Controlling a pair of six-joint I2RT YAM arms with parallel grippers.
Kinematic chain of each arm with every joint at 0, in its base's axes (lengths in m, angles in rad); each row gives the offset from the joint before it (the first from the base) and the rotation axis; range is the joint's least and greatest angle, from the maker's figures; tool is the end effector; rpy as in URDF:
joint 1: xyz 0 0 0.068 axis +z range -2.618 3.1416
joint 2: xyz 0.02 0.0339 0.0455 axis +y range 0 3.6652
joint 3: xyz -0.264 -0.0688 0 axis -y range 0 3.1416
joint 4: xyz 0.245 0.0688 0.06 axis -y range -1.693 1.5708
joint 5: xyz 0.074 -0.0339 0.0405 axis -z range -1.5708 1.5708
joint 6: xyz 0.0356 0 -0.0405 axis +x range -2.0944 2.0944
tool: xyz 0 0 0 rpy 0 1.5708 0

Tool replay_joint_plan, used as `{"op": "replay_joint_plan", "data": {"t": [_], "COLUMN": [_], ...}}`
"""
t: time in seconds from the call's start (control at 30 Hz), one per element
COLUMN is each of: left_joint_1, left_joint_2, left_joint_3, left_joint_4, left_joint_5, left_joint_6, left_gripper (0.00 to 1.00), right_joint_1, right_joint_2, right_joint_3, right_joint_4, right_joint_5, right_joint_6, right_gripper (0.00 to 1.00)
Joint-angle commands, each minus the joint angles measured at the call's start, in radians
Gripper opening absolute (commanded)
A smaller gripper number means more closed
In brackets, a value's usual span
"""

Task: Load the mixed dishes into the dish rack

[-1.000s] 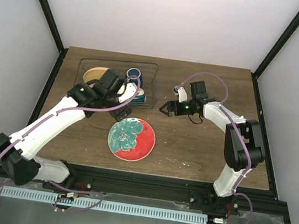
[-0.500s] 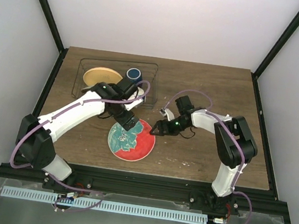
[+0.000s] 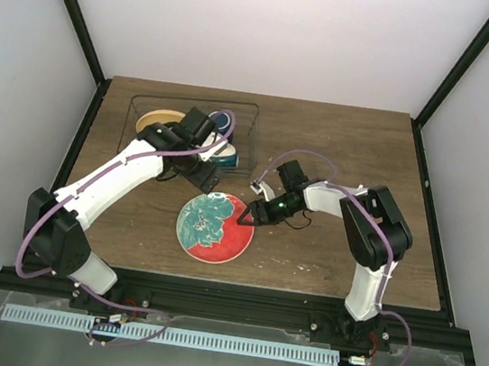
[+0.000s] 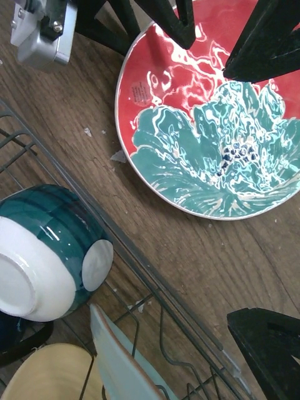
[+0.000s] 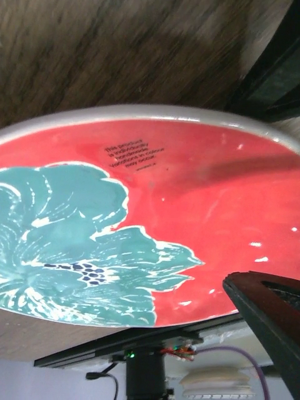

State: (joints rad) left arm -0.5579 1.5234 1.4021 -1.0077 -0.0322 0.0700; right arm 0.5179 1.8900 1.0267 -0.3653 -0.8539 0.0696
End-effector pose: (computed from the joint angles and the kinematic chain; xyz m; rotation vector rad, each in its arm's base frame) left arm 0.2592 -0.1604 0.3081 0.8255 2.5742 -0.1044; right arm 0.2824 0.1918 0.1252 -0.8265 2.6474 1.3423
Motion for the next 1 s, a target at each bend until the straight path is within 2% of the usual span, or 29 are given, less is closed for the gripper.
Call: {"op": "replay_joint_plan", "data": {"t": [0.0, 0.13, 0.27, 0.4, 0.57, 0.7, 0.8, 0.97], "left_joint_1": [0.001, 0.004, 0.007, 0.007, 0.013, 0.046, 0.113, 0.304], "left_joint_2": [-0.041, -0.061, -0.071, -0.066, -0.058, -0.045, -0.046, -0.041], "left_joint_3": [-0.034, -0.064, -0.078, -0.074, -0.049, 0.028, 0.084, 0.136], "left_joint_4": [0.02, 0.026, 0.025, 0.017, 0.007, -0.037, -0.051, -0.059], "left_joint_5": [-0.013, -0.023, -0.039, -0.056, -0.053, -0.007, 0.061, 0.225], "left_joint_6": [-0.02, -0.027, -0.02, -0.007, -0.01, -0.029, -0.037, -0.029], "left_gripper": [1.0, 1.0, 1.0, 1.0, 1.0, 1.0, 1.0, 1.0], "right_joint_1": [0.035, 0.037, 0.037, 0.037, 0.037, 0.029, 0.016, -0.035], "right_joint_2": [0.071, 0.084, 0.084, 0.088, 0.073, 0.021, -0.033, -0.168], "right_joint_3": [-0.028, -0.028, -0.035, -0.043, -0.043, -0.072, -0.102, -0.147], "right_joint_4": [-0.025, -0.011, 0.015, 0.045, 0.049, 0.083, 0.123, 0.225], "right_joint_5": [0.078, 0.082, 0.083, 0.088, 0.096, 0.091, 0.084, 0.065], "right_joint_6": [0.016, 0.02, 0.025, 0.036, 0.024, 0.007, 0.008, 0.044], "right_gripper": [0.62, 0.45, 0.19, 0.03, 0.01, 0.01, 0.01, 0.01]}}
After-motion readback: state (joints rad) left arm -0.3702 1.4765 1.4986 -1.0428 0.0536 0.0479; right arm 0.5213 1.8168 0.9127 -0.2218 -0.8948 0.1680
